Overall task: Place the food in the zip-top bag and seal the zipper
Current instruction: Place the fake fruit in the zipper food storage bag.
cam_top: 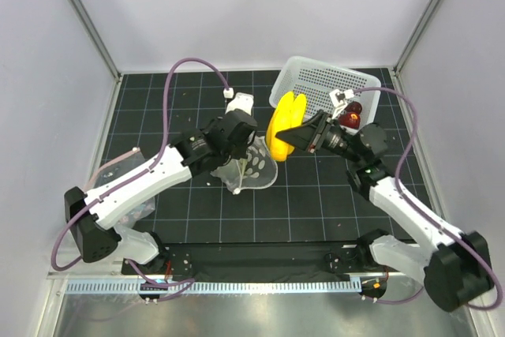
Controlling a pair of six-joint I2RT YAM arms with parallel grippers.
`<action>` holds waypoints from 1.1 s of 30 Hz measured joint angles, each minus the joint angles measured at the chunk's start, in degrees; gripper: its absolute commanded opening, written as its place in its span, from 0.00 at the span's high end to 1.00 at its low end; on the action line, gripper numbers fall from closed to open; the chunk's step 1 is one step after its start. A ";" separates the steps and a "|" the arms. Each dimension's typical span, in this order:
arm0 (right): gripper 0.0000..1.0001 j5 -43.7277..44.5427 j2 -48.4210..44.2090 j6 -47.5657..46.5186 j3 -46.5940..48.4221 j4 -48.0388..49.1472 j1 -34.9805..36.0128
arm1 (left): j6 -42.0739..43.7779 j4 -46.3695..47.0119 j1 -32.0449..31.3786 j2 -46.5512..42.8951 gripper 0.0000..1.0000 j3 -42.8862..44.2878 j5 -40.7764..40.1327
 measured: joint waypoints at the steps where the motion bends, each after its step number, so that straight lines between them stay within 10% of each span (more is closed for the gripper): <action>1: 0.86 -0.52 1.99 2.45 -1.46 3.02 0.39 | -0.35 0.42 0.22 -0.24 1.00 -0.24 0.17; 11: 0.88 -3.21 13.62 14.38 -4.26 21.88 9.51 | -1.97 2.14 2.51 -0.72 1.00 -1.36 2.16; 33: 0.91 10.21 1.29 -2.12 -6.01 10.47 18.23 | -11.08 8.96 5.35 -3.06 1.00 -2.54 18.21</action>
